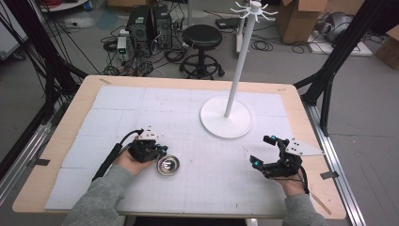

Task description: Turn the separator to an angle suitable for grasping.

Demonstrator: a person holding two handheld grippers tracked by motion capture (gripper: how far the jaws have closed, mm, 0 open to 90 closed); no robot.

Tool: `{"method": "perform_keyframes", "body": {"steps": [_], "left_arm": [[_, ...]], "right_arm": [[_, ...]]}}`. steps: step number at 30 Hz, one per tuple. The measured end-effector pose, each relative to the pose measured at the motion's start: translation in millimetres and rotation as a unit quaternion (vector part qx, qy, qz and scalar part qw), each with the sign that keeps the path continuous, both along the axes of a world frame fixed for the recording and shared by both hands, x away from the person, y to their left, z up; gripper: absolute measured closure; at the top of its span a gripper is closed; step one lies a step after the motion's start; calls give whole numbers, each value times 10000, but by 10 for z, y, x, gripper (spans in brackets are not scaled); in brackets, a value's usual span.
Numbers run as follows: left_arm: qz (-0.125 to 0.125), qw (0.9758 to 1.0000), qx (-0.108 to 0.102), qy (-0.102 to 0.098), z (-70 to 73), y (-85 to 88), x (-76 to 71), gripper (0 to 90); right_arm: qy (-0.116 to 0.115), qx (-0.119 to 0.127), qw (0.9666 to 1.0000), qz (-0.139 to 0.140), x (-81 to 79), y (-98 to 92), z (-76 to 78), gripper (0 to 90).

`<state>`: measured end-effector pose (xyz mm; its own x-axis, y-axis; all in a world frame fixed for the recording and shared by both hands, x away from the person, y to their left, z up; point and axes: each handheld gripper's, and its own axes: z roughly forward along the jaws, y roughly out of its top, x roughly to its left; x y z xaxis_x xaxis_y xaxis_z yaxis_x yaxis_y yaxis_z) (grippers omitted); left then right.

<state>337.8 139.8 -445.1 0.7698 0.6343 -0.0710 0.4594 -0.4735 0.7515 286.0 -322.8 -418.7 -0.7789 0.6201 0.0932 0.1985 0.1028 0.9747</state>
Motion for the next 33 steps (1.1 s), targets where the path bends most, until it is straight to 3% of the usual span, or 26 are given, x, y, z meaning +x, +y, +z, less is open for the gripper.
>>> {"method": "perform_keyframes", "body": {"steps": [16, 24, 33], "left_arm": [[-299, 9995, 104, 67, 18, -17, -83, 898], [-356, 9992, 24, 175, 21, 35, -130, 898], [-572, 9979, 174, 244, 45, 50, -227, 898]], "right_arm": [[5, -2, 10000, 0, -1, -4, -2, 14], [11, -5, 10000, 3, 0, -6, -4, 14], [4, -15, 10000, -6, -2, -2, -4, 14]]}}
